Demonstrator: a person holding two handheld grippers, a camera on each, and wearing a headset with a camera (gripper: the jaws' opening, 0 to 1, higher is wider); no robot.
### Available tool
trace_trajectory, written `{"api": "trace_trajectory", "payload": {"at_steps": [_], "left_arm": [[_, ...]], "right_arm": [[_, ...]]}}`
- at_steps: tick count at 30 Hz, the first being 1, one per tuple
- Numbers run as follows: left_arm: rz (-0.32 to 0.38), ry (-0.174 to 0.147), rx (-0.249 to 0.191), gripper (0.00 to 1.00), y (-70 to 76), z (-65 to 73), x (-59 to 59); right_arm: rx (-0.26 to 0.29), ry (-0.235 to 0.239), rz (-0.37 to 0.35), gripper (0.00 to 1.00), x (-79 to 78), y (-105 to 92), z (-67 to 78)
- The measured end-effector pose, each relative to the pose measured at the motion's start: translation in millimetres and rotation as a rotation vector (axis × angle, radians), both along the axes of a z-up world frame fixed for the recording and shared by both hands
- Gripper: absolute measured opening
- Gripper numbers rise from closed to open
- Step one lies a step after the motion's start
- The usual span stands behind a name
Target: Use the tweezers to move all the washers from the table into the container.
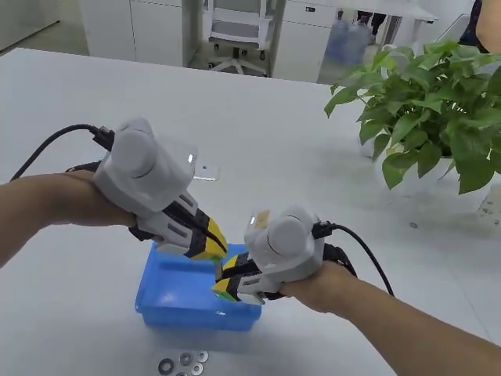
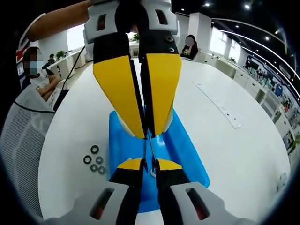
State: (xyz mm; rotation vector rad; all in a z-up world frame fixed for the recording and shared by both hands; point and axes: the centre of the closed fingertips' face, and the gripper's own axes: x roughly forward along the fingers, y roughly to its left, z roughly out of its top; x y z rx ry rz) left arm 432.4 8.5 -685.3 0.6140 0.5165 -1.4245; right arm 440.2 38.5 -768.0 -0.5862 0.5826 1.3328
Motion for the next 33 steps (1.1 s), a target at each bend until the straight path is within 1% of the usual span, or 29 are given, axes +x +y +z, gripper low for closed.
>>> {"api": "trace_trajectory", "payload": {"at_steps": [8, 16, 24, 28, 32, 33], "left_arm": [[-0.002, -0.012, -0.004, 0.05, 1.7, 13.5, -4.5], [-0.006, -0.025, 0.001, 0.05, 3.0, 26.3, -10.6], [-0.013, -0.016, 0.001, 0.05, 6.1, 36.7, -22.8], [-0.016, -0.017, 0.008, 0.05, 9.0, 40.5, -28.9], [-0.021, -0.017, 0.019, 0.05, 11.6, 42.5, -35.0], [-0.021, -0.022, 0.024, 0.05, 12.7, 42.8, -36.5]], "right_arm": [[0.023, -0.019, -0.013, 0.12, -3.0, -0.1, 14.7], [0.045, -0.035, -0.022, 0.12, -8.1, 0.2, 28.7], [0.063, -0.053, -0.016, 0.12, -20.2, 4.2, 41.3], [0.070, -0.060, -0.014, 0.12, -24.4, 6.3, 45.6], [0.077, -0.067, -0.006, 0.12, -32.4, 10.0, 49.6], [0.077, -0.067, -0.005, 0.12, -33.7, 10.5, 50.0]]}}
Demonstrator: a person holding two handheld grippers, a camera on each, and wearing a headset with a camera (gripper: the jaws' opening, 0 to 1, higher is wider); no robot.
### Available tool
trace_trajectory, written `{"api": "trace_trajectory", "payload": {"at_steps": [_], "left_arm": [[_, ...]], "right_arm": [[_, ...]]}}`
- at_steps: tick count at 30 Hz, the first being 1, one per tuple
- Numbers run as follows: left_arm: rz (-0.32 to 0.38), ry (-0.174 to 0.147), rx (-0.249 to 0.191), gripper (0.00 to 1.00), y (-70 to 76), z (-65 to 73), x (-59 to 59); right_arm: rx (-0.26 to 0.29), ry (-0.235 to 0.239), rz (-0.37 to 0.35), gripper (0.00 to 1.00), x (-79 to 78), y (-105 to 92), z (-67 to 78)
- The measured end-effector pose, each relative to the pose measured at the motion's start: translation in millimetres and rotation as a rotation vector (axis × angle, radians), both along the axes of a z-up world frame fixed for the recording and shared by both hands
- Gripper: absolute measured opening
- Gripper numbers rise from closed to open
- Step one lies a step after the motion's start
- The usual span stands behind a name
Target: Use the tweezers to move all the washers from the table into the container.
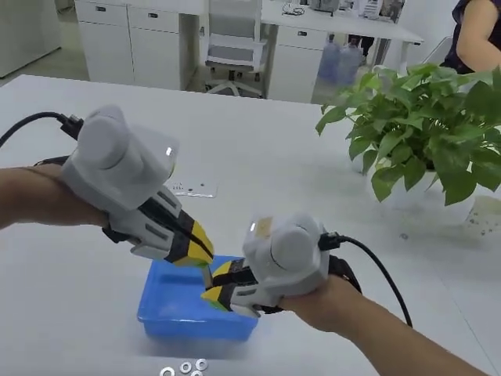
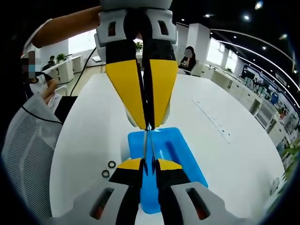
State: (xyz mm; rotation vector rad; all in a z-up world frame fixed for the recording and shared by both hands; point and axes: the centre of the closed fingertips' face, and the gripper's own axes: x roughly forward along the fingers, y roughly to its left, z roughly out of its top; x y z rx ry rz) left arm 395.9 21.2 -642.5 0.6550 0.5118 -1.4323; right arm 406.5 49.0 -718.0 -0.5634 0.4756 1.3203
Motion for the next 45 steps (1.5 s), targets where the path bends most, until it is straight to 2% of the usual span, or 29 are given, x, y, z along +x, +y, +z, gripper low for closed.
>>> {"api": "trace_trajectory", "payload": {"at_steps": [8, 17, 23, 32, 45], "left_arm": [[-0.010, -0.006, 0.032, 0.05, 4.9, -2.8, -13.7], [-0.021, -0.014, 0.043, 0.05, 3.9, -5.6, -26.2], [-0.024, -0.008, 0.051, 0.05, 5.1, -10.3, -35.5], [-0.027, 0.011, 0.059, 0.05, 8.0, -23.2, -50.1], [-0.042, 0.031, 0.078, 0.05, 9.7, -42.4, -66.5]], "right_arm": [[0.006, -0.009, 0.004, 0.12, -12.8, 3.2, 0.1], [0.007, -0.011, 0.009, 0.12, -25.2, 6.4, -3.2], [0.008, -0.003, 0.011, 0.12, -33.4, 7.8, -6.8], [0.007, 0.010, 0.024, 0.12, -50.4, 12.2, -19.8], [0.007, 0.039, 0.024, 0.12, -65.4, 16.0, -38.6]]}}
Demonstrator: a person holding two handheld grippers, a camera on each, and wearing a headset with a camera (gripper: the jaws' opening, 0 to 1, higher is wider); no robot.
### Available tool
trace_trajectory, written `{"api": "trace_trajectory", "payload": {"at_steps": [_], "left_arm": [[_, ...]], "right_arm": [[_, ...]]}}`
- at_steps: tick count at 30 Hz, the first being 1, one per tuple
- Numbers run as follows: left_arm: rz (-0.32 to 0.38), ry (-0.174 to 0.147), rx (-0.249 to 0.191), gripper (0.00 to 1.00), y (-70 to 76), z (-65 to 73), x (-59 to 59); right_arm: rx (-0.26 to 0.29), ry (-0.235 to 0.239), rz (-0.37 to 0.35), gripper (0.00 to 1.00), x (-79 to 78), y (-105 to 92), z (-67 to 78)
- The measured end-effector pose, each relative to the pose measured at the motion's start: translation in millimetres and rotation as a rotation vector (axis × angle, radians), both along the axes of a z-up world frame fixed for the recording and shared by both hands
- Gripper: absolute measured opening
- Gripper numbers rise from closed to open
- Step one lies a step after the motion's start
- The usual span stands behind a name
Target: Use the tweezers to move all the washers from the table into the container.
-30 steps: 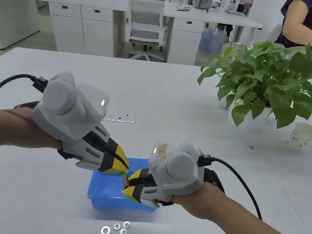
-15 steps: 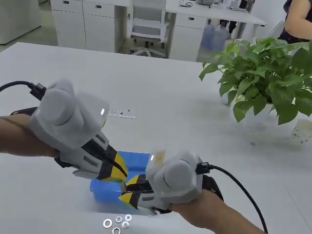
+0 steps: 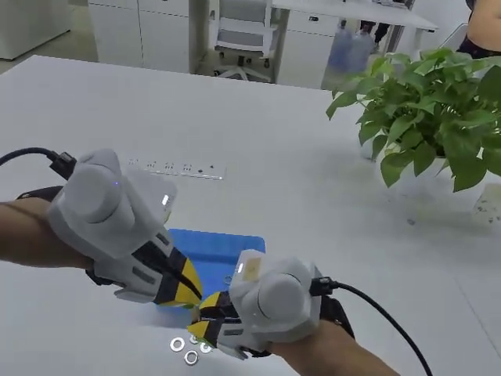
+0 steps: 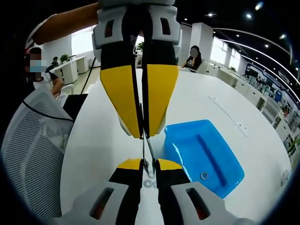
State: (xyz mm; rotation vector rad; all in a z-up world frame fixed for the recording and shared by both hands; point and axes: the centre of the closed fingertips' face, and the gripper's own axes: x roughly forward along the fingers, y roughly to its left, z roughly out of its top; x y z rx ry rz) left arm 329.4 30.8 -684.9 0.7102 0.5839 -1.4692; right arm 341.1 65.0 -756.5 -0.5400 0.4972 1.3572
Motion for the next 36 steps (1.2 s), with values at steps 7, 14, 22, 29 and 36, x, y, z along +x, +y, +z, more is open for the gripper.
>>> {"api": "trace_trajectory", "payload": {"at_steps": [7, 14, 22, 29, 36], "left_arm": [[0.004, 0.018, 0.004, 0.05, 1.4, -9.0, -5.8], [0.003, 0.040, 0.010, 0.05, 2.0, -18.4, -12.7], [0.008, 0.053, 0.008, 0.05, 3.1, -24.7, -16.3], [0.015, 0.055, 0.000, 0.05, 2.0, -23.5, -15.8], [0.016, 0.058, -0.002, 0.05, 2.0, -22.8, -15.8]], "right_arm": [[0.000, 0.018, -0.001, 0.12, -7.0, 2.0, -8.9], [-0.004, 0.045, 0.005, 0.12, -15.9, 2.5, -18.7], [-0.009, 0.058, 0.014, 0.13, -20.1, 4.0, -24.9], [-0.008, 0.057, 0.020, 0.13, -20.7, 5.2, -24.1], [-0.001, 0.060, 0.019, 0.13, -22.5, 6.1, -21.8]]}}
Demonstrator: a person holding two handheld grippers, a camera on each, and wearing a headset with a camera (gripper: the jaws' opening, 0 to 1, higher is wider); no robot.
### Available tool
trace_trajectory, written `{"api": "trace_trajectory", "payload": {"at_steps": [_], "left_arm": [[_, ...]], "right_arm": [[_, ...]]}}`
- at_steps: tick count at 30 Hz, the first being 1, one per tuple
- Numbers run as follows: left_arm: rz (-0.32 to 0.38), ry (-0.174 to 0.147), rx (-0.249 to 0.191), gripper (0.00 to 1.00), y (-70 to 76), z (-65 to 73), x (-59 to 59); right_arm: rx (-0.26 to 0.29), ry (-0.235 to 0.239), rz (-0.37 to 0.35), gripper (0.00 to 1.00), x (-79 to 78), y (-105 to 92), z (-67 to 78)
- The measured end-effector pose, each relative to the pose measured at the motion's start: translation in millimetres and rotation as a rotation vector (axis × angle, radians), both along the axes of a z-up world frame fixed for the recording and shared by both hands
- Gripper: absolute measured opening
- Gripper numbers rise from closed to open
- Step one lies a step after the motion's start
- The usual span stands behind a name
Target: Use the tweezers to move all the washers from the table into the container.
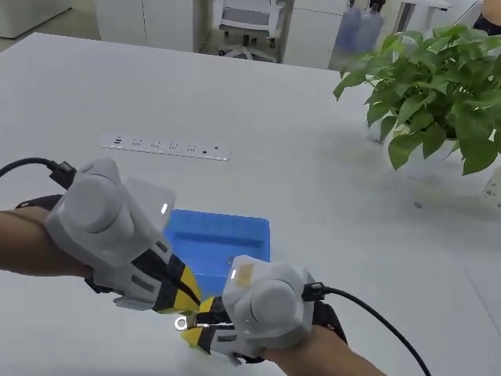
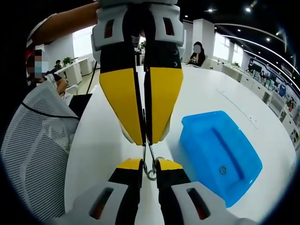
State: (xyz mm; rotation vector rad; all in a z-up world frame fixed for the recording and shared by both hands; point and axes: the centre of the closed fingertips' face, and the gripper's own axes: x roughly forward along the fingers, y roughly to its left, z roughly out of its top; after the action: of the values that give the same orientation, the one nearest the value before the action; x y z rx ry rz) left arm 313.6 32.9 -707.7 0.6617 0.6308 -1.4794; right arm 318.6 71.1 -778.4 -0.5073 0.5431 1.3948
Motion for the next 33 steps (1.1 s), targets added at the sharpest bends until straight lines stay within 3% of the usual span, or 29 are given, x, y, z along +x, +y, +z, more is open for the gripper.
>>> {"api": "trace_trajectory", "payload": {"at_steps": [9, 14, 16, 33], "left_arm": [[0.002, 0.011, -0.004, 0.05, -0.1, -1.4, -2.7], [0.008, 0.012, 0.000, 0.05, 2.2, -1.3, -1.6], [0.007, 0.004, 0.016, 0.05, 4.8, -3.3, -0.7], [0.002, -0.002, 0.007, 0.05, 2.0, -2.6, 0.1]], "right_arm": [[-0.005, 0.011, -0.001, 0.14, -4.6, 0.1, -3.9], [-0.011, -0.007, 0.006, 0.15, -4.6, -1.4, -3.4], [-0.016, -0.014, 0.009, 0.15, -5.0, -1.8, -4.3], [-0.016, -0.024, 0.000, 0.14, -4.0, -0.9, -4.4]]}}
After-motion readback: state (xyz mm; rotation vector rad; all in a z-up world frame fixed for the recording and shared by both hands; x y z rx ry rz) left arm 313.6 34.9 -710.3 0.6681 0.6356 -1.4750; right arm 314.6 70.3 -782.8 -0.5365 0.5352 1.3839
